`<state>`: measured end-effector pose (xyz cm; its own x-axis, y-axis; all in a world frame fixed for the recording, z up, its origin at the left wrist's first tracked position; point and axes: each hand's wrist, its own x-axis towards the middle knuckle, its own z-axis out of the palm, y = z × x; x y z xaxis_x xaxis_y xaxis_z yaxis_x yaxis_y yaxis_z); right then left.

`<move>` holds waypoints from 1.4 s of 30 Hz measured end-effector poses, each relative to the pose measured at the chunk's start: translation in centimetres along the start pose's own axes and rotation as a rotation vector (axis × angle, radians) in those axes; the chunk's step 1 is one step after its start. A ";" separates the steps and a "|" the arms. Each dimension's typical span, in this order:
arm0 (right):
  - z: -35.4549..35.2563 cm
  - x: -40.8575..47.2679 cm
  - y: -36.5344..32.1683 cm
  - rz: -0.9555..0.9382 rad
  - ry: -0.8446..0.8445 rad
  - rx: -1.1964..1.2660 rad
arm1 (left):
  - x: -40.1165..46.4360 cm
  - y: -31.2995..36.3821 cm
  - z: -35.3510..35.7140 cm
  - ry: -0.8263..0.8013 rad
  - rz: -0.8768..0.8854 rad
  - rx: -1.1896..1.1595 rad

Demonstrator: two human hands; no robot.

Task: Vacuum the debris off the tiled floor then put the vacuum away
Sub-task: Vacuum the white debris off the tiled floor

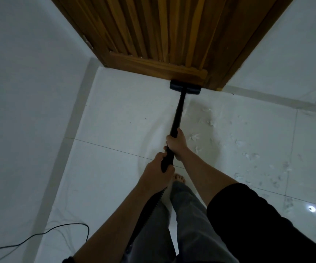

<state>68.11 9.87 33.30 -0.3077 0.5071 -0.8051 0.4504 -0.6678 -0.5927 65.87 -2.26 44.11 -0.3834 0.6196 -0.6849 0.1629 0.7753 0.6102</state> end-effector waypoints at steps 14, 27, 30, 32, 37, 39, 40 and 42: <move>2.3 -0.9 -0.9 0.027 0.042 0.045 | -0.3 -0.7 -2.8 -0.013 0.025 -0.011; 3.3 -1.5 -1.8 -0.018 0.005 0.042 | -0.8 -0.5 -4.1 -0.005 0.024 -0.023; 4.7 -1.3 -2.0 -0.010 -0.011 0.046 | -0.6 -1.1 -5.2 0.009 0.008 -0.033; 5.9 -1.2 -2.2 0.002 -0.022 0.046 | -0.6 -1.7 -6.1 0.016 0.006 -0.038; 9.5 -1.0 -2.1 0.022 -0.024 0.024 | -0.6 -3.5 -9.0 0.006 0.004 -0.050; 11.1 -1.1 -2.0 0.026 -0.026 0.005 | -0.7 -4.5 -10.3 0.002 0.000 -0.052; 11.9 -1.1 -2.0 0.027 -0.028 -0.003 | -0.7 -5.0 -11.0 0.001 -0.003 -0.055; 13.6 -1.2 -1.9 0.030 -0.027 -0.002 | -0.7 -6.0 -12.5 0.000 -0.016 -0.067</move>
<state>56.18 3.16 35.08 -0.3166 0.4714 -0.8231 0.4615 -0.6816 -0.5678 53.83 -8.87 45.89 -0.3856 0.6075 -0.6944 0.0961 0.7750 0.6246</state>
